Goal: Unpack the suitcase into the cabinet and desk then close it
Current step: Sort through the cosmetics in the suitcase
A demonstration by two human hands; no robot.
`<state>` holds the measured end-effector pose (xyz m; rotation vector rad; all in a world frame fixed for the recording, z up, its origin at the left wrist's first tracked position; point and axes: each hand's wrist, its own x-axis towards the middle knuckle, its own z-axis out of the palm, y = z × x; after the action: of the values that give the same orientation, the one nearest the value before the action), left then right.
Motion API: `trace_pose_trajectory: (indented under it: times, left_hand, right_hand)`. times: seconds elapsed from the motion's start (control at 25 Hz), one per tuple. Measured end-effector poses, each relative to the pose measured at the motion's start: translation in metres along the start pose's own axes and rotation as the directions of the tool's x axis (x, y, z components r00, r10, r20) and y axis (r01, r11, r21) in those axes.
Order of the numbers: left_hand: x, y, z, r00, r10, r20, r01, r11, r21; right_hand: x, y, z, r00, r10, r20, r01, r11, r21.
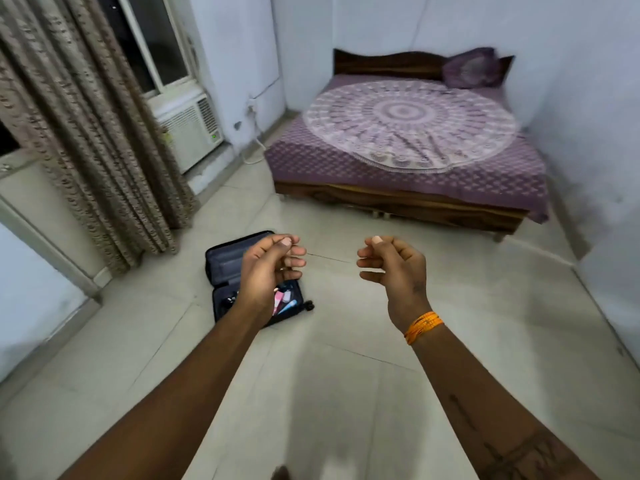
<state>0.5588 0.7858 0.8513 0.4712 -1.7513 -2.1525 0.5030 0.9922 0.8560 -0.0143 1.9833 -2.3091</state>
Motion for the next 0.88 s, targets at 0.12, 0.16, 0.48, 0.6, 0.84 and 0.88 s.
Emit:
trace_pose_trajectory:
  times: [0.12, 0.16, 0.48, 0.6, 0.84, 0.88]
  left_hand:
    - [0.039, 0.001, -0.083, 0.997, -0.014, -0.075, 0.016, 1.0, 0.025]
    - [0.051, 0.0, -0.106, 0.996, -0.016, -0.088, 0.021, 0.998, 0.054]
    - [0.161, -0.012, -0.244, 0.967, -0.081, -0.24, 0.105, 0.99, 0.091]
    - [0.211, -0.033, -0.265, 0.955, -0.109, -0.275, 0.141, 0.985, 0.099]
    - [0.325, -0.1, -0.299, 0.891, -0.242, -0.385, 0.284, 0.957, 0.055]
    - [0.34, -0.111, -0.303, 0.883, -0.255, -0.393, 0.302, 0.951, 0.061]
  right_hand:
    - [0.024, 0.029, 0.088, 0.996, 0.053, 0.068, -0.052, 0.999, -0.009]
    - [0.031, 0.037, 0.112, 0.995, 0.065, 0.072, -0.065, 0.998, -0.003]
    - [0.105, 0.108, 0.249, 0.979, 0.179, 0.102, -0.175, 0.983, -0.054]
    - [0.151, 0.146, 0.277, 0.97, 0.213, 0.118, -0.201, 0.974, -0.106]
    - [0.274, 0.234, 0.326, 0.92, 0.357, 0.162, -0.326, 0.926, -0.19]
    - [0.291, 0.245, 0.333, 0.913, 0.373, 0.167, -0.338, 0.919, -0.202]
